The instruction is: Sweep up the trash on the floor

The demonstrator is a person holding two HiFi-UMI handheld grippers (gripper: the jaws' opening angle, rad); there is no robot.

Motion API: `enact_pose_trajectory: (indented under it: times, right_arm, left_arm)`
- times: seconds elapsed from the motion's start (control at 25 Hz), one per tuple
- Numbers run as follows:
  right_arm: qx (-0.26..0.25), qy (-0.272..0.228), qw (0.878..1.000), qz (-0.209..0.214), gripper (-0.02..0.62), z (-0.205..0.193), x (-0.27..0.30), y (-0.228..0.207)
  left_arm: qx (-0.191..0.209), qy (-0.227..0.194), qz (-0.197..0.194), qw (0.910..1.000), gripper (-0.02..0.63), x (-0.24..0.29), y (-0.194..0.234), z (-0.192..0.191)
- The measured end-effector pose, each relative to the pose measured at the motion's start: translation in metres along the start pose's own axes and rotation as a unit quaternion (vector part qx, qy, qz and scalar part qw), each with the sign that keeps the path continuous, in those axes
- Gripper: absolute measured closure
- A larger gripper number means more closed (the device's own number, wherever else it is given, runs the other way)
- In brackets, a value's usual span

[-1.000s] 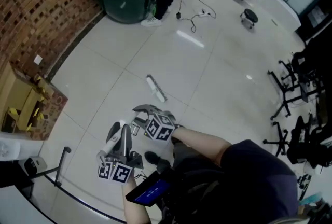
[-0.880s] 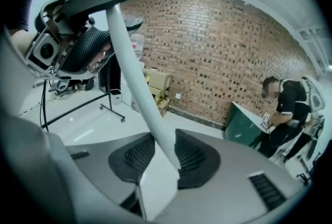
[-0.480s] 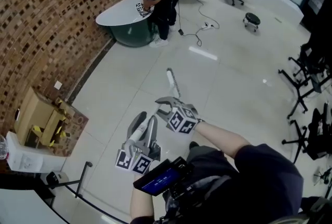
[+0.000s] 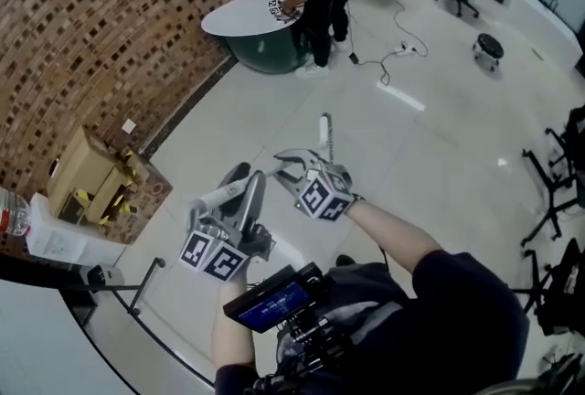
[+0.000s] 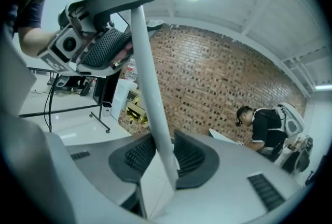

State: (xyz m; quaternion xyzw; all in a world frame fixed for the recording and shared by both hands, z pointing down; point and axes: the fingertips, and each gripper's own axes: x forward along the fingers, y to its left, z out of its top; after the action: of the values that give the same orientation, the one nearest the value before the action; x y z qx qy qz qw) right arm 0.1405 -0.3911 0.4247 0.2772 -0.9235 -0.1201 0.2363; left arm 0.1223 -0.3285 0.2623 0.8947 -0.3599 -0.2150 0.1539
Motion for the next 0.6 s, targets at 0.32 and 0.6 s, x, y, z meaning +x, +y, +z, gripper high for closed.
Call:
enact_pose_trajectory:
  times: [0.32, 0.6]
  right_arm:
    - [-0.024, -0.022, 0.999, 0.038, 0.477, -0.023, -0.058, -0.033]
    - [0.005, -0.038, 0.997, 0.061, 0.477, -0.048, -0.109, -0.060]
  left_arm:
    - [0.027, 0.016, -0.003, 0.9995, 0.483, 0.062, -0.055, -0.040]
    - [0.011, 0.006, 0.016, 0.9998, 0.483, 0.108, -0.088, -0.051]
